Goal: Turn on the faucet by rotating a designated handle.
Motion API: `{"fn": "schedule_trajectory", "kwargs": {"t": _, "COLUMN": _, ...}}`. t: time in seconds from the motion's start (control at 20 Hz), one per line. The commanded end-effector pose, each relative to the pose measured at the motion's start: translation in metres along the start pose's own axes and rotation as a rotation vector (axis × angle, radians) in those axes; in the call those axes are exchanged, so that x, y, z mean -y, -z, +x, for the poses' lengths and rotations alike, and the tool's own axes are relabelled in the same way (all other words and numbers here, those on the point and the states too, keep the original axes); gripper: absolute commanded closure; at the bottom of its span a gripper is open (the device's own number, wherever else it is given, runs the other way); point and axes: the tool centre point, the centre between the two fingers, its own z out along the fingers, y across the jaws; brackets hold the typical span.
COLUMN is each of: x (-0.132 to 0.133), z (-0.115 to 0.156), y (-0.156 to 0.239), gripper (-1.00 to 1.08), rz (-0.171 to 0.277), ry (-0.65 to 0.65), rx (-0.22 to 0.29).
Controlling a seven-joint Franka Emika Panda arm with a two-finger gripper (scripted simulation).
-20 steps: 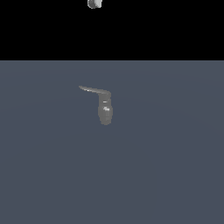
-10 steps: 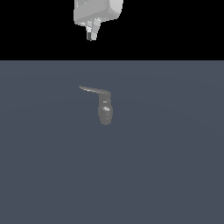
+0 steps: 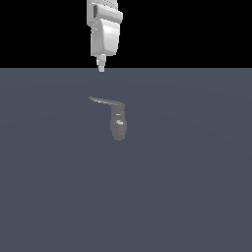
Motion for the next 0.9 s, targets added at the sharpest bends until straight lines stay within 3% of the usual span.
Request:
{"fn": "schedule_trajectory", "kwargs": {"t": 0.0, "x": 0.013, "z": 0.002, "y": -0.019, "gripper": 1.08, "rz": -0.001, "ry": -0.067, "rx": -0.016}}
{"fn": "schedule_trajectory", "kwargs": {"t": 0.4, "x": 0.046, "z": 0.005, "y": -0.073, "gripper": 1.08, "rz": 0.002, "ry": -0.245, "rx": -0.076}}
{"fn": "schedule_trajectory", "kwargs": {"t": 0.85, "x": 0.064, "z": 0.006, "y": -0.106, "gripper": 1.08, "rz": 0.012, "ry": -0.345, "rx": -0.119}}
